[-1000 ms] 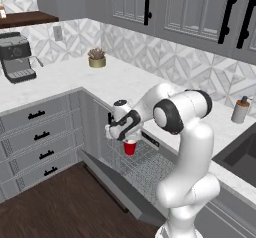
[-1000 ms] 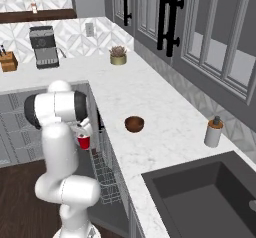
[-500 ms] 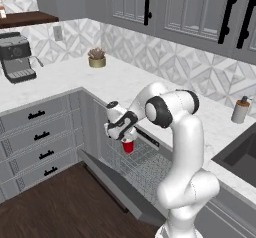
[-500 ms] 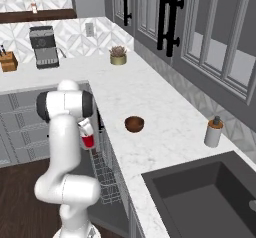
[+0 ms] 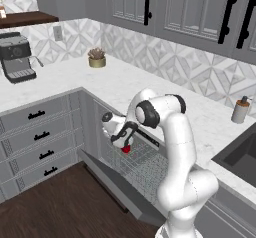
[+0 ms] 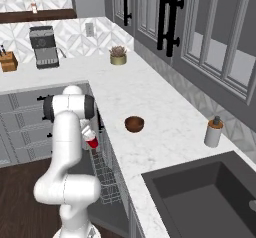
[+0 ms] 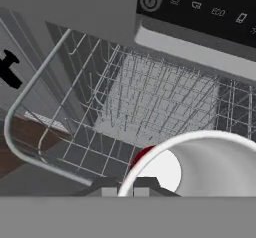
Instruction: Pick up the cup and bowl from the counter, place them in the dishwasher, and close the dishwasher door.
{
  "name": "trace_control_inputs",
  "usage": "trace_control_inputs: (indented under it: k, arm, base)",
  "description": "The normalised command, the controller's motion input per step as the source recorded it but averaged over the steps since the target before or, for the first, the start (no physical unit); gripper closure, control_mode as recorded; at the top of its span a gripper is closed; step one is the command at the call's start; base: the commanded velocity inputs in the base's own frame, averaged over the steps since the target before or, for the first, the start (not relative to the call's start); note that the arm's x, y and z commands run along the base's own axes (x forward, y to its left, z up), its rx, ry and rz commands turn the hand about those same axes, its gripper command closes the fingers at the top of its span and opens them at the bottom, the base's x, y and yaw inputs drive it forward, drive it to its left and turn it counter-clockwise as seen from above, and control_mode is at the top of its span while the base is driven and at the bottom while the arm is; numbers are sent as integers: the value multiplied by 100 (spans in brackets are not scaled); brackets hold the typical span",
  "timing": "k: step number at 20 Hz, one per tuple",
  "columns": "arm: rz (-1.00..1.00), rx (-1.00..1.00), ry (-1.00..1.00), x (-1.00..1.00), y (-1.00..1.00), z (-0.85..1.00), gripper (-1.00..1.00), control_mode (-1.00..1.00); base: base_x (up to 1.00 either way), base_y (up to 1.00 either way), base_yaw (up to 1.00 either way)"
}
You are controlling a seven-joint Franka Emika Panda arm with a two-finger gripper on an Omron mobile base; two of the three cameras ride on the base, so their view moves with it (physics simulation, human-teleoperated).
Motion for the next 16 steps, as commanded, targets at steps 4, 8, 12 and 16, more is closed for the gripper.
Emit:
trace_control_inputs:
  k: [4,8,12,16]
  arm:
    - [0,7,-11,43,0,-49,100,-100]
    - [0,3,-2,41,0,-33,100,-100]
    - [0,0,0,26,0,-21,100,-100]
    - [0,0,0,13,4,-29,100,-100]
  base:
    - [0,0,0]
    - [0,0,0]
    - [0,0,0]
    - [0,0,0]
